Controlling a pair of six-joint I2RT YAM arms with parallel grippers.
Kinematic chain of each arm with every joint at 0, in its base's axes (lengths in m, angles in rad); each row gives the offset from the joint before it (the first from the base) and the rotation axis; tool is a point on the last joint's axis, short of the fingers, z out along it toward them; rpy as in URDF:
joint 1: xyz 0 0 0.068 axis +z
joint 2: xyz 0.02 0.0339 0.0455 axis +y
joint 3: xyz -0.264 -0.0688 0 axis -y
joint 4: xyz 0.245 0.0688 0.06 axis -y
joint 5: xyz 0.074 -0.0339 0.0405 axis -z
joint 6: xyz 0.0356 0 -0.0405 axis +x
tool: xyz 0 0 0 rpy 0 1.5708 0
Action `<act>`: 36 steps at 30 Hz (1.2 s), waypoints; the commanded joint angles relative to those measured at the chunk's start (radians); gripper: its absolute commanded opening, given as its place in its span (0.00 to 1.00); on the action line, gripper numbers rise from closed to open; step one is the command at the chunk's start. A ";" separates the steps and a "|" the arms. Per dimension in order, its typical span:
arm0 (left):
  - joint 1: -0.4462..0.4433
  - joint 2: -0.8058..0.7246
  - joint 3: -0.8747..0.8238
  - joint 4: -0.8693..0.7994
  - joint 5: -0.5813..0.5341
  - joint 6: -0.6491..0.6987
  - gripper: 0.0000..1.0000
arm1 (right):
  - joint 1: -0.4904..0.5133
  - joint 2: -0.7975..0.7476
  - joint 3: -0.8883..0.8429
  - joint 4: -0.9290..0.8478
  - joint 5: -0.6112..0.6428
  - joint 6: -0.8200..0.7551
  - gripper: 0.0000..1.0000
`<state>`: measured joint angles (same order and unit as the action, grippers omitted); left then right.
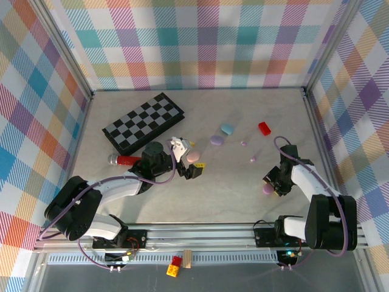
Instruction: Insert the wireless bluetooth earbuds into the charging case
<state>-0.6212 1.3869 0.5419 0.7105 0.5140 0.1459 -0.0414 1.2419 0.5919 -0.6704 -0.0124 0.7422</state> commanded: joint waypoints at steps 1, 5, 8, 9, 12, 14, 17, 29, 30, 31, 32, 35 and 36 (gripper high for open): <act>-0.015 0.006 0.015 0.042 0.018 -0.008 1.00 | -0.009 0.012 0.032 -0.027 -0.002 -0.008 0.43; -0.028 0.026 0.019 0.066 0.009 -0.006 1.00 | -0.008 -0.021 0.039 -0.018 -0.064 0.046 0.41; -0.058 0.071 0.037 0.108 0.006 -0.012 1.00 | -0.007 -0.052 0.043 0.000 -0.136 0.106 0.40; -0.071 0.089 0.048 0.125 0.001 -0.012 1.00 | -0.005 -0.059 0.048 0.001 -0.157 0.124 0.40; -0.116 0.147 0.079 0.160 -0.017 0.001 1.00 | 0.005 -0.080 0.061 0.012 -0.204 0.180 0.40; -0.144 0.197 0.100 0.191 -0.021 0.012 1.00 | 0.021 -0.087 0.073 0.018 -0.227 0.216 0.40; -0.182 0.286 0.128 0.284 -0.041 0.013 1.00 | 0.052 -0.080 0.106 0.019 -0.240 0.263 0.40; -0.327 0.485 0.266 0.256 -0.199 0.280 0.89 | 0.219 -0.034 0.169 0.138 -0.313 0.522 0.40; -0.328 0.493 0.267 0.270 -0.213 0.282 0.87 | 0.229 -0.030 0.174 0.149 -0.320 0.536 0.40; -0.327 0.502 0.265 0.292 -0.230 0.285 0.84 | 0.241 -0.026 0.178 0.159 -0.327 0.553 0.40; -0.327 0.513 0.261 0.322 -0.248 0.285 0.82 | 0.250 -0.024 0.181 0.172 -0.337 0.568 0.40; -0.327 0.547 0.259 0.395 -0.272 0.273 0.74 | 0.261 -0.020 0.169 0.236 -0.389 0.634 0.39; -0.328 0.556 0.259 0.414 -0.273 0.268 0.73 | 0.265 -0.020 0.165 0.251 -0.403 0.652 0.39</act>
<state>-0.9466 1.9099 0.7910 1.0298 0.2829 0.3874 0.2138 1.2167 0.7368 -0.4965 -0.3470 1.2961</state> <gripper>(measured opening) 0.742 0.394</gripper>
